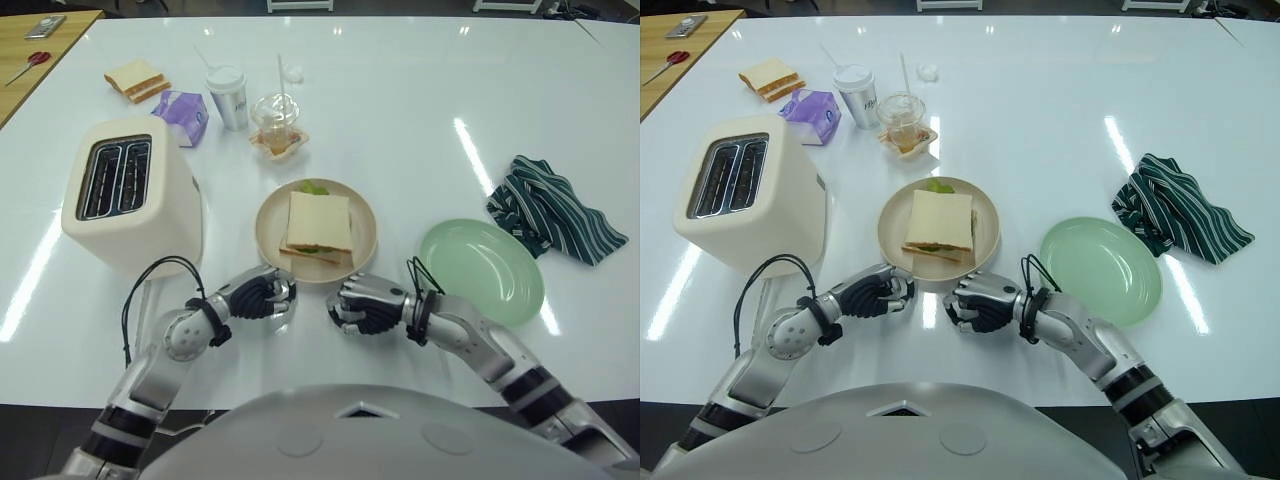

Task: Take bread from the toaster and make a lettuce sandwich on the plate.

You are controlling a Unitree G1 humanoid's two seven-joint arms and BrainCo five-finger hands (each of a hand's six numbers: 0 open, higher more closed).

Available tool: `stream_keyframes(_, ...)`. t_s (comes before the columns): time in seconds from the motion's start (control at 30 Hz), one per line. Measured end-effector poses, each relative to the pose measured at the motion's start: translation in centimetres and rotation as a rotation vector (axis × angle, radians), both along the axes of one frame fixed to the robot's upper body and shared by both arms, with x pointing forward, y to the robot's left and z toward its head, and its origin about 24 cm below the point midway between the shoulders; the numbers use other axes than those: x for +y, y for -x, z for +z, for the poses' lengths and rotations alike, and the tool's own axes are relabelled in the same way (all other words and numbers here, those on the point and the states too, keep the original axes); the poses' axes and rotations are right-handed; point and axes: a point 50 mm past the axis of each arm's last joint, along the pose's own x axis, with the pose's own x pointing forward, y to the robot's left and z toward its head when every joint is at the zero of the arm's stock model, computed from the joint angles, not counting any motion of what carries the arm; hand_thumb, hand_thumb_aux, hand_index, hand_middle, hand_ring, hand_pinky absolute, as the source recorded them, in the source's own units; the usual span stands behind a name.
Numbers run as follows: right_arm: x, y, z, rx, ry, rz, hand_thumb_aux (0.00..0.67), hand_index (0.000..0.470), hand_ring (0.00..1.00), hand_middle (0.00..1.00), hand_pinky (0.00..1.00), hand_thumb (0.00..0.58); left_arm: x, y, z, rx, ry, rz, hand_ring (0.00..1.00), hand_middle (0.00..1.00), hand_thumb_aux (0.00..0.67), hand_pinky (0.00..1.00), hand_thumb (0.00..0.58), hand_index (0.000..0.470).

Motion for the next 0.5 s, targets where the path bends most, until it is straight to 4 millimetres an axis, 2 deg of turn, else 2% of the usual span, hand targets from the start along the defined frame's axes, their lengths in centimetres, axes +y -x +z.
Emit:
stream_keyframes(0.1, 0.4, -1.1, -0.2, -0.037, -0.012, -0.069, 0.67, 0.47, 1.0, 1.0, 1.0, 0.58, 0.0, -0.8, -0.2, -0.029, 0.014, 0.046, 1.0, 1.0, 0.67, 1.0, 0.58, 0.47)
stream_keyframes(0.27, 1.3, -3.2, -0.6, -0.101, -0.026, -0.2, 0.67, 0.47, 1.0, 1.0, 1.0, 0.58, 0.1, -3.4, -0.6, -0.081, 0.032, 0.167, 1.0, 1.0, 0.67, 1.0, 0.58, 0.47)
stream_keyframes(0.5, 2.1, -5.1, -0.9, -0.209, -0.028, -0.335, 0.67, 0.47, 1.0, 1.0, 1.0, 0.58, -0.4, -5.6, -0.9, -0.142, 0.077, 0.306, 1.0, 1.0, 0.67, 1.0, 0.58, 0.47)
